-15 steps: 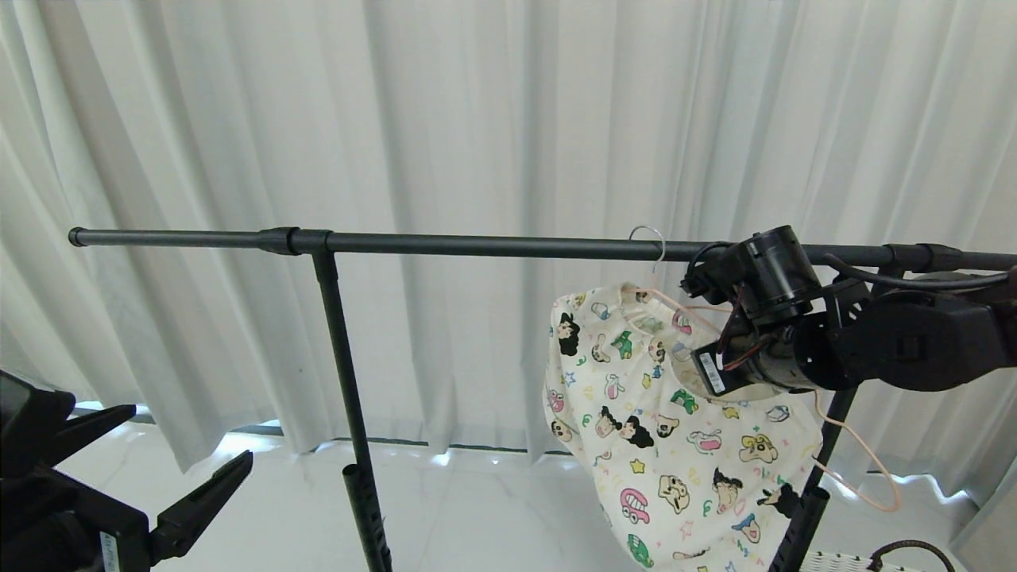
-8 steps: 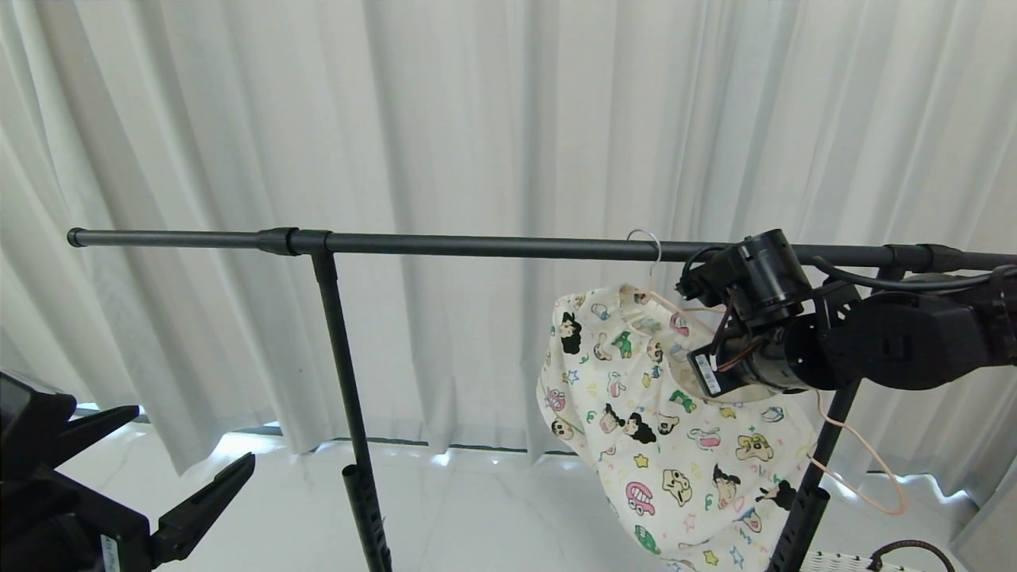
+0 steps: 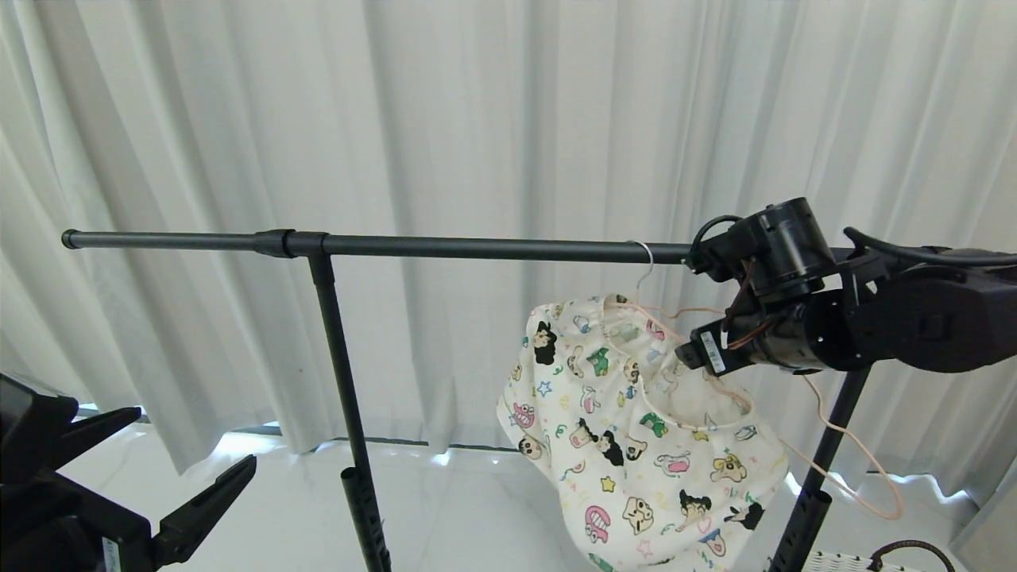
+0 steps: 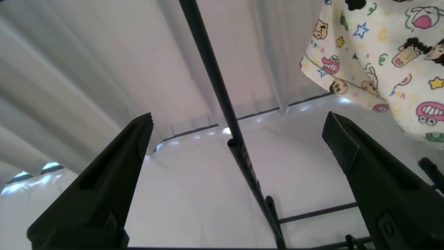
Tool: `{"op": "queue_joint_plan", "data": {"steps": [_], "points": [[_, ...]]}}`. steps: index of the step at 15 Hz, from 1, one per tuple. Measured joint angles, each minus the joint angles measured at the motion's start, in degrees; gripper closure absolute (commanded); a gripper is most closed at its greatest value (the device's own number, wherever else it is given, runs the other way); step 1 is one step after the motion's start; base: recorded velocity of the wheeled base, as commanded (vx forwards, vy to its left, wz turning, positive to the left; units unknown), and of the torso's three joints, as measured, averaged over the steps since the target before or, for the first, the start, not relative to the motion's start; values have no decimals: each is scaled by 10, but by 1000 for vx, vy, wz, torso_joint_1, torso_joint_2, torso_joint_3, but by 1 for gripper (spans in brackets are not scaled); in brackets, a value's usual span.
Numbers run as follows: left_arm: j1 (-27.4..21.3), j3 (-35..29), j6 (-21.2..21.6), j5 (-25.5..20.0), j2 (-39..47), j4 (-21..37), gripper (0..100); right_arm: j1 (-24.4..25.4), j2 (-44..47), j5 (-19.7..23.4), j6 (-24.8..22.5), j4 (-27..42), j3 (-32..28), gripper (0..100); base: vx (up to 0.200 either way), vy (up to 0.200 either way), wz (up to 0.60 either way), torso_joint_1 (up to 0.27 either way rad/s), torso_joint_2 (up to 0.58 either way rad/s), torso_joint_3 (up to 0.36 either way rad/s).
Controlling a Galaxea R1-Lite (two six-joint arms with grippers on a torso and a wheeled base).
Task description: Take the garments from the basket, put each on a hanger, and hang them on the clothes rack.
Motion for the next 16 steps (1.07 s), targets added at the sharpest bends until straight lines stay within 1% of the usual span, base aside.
{"op": "queue_joint_plan", "data": {"steps": [3, 4, 5, 6, 7, 9, 11, 12, 14, 16], "points": [[3, 14, 0, 1, 0, 0, 0, 0, -50, 4, 9, 85, -26, 0, 0, 0, 0, 0, 0, 0], [4, 16, 0, 1, -1, 0, 0, 0, -69, 8, 26, 113, -33, 0, 0, 0, 0, 0, 0, 0], [4, 18, -1, 1, 0, 0, 0, 2, -87, 11, 43, 128, -40, 0, 0, 0, 0, 0, 0, 0], [5, 19, -2, 2, 0, 0, 0, 2, -103, 12, 51, 135, -43, 0, 0, 0, 0, 0, 0, 0], [7, 19, -2, 2, 1, 0, 0, 1, -119, 12, 53, 148, -44, 0, 0, 0, 0, 0, 0, 0], [21, 17, -2, 2, 2, 0, 0, -18, -150, 12, 53, 212, -44, 0, 0, 0, 0, 0, 0, 0], [42, 16, -1, 2, 3, 0, 0, -46, -180, 13, 37, 264, -45, 0, 0, 0, 0, 0, 0, 0], [57, 16, -1, 2, 3, 0, 0, -65, -195, 14, 18, 274, -43, 0, 0, 0, 0, 0, 0, 0], [80, 16, -1, 2, 4, 0, 0, -102, -221, 18, -25, 278, -26, 0, -200, 0, 0, 2, 5, -2], [87, 17, -1, 2, 4, 0, 0, -116, -239, 15, -34, 265, -9, 0, -200, 0, 0, 12, 2, 0]]}}
